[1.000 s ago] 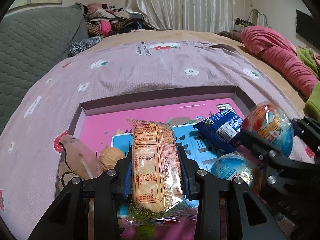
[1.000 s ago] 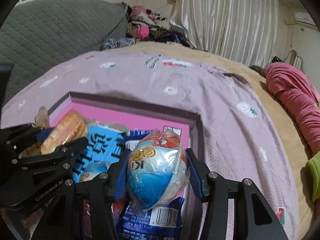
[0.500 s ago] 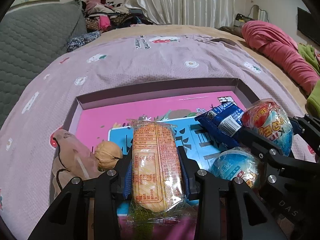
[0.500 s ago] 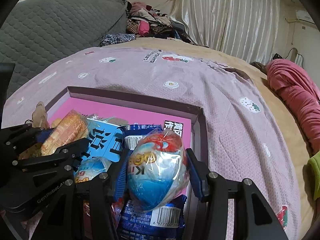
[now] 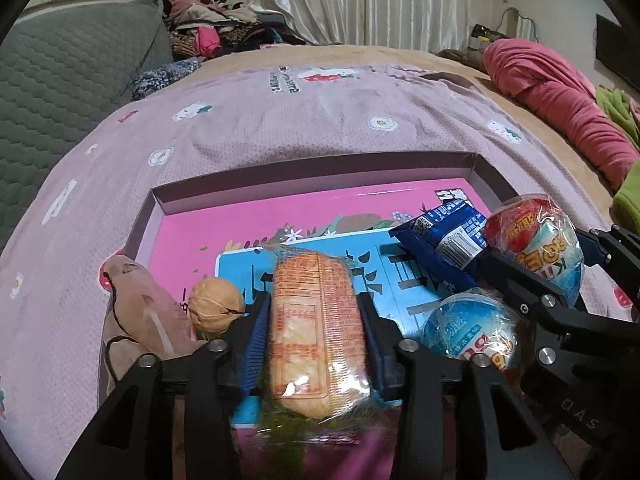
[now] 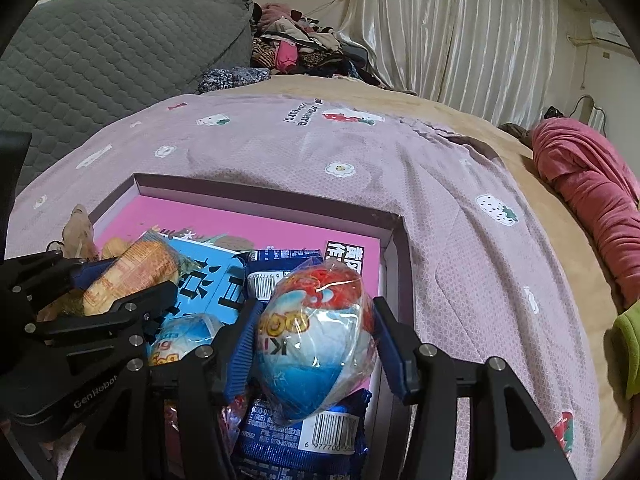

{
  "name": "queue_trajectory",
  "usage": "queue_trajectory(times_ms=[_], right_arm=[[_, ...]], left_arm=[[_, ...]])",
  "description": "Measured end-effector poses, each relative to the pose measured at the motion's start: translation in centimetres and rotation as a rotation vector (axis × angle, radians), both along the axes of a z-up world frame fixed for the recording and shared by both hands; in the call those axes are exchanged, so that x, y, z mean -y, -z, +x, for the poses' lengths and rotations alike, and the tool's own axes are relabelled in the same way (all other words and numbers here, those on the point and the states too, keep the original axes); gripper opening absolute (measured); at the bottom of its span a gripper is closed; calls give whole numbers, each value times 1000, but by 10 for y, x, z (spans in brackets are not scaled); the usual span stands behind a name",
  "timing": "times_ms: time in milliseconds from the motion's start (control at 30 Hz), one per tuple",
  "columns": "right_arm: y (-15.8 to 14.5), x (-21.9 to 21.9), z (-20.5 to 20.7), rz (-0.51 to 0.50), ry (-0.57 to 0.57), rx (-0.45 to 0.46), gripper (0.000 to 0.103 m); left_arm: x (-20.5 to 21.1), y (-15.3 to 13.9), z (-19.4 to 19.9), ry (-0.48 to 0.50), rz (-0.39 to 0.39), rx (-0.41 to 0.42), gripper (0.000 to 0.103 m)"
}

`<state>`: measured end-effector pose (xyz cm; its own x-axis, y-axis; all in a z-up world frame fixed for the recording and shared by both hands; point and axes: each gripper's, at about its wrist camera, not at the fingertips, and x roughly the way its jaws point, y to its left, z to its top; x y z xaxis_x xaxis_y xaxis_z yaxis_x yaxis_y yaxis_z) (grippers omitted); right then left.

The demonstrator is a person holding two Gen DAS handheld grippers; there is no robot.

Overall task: Organize objects
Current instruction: 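Lower the biscuit packet onto the book with the left tool while the right tool releases the blue-white egg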

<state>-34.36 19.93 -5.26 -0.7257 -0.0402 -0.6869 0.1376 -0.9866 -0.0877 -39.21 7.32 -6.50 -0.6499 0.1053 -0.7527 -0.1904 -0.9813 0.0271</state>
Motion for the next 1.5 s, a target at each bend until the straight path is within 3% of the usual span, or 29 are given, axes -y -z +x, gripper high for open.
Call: queue_trajectory(times_ms=[467, 600, 900, 1000, 1500], right_arm=[[-3, -6, 1, -22, 13, 4, 63], [-6, -8, 2, -27, 17, -2, 66], [-14, -14, 5, -40, 39, -27, 72], [-20, -16, 8, -45, 42, -40, 74], [-69, -21, 40, -132, 53, -181, 93]], left_arm=[[3, -10, 8, 15, 0, 6, 58], [3, -12, 10, 23, -1, 11, 69], [4, -19, 16, 24, -2, 0, 70], [7, -27, 20, 22, 7, -17, 81], [14, -67, 45, 3, 13, -125, 82]])
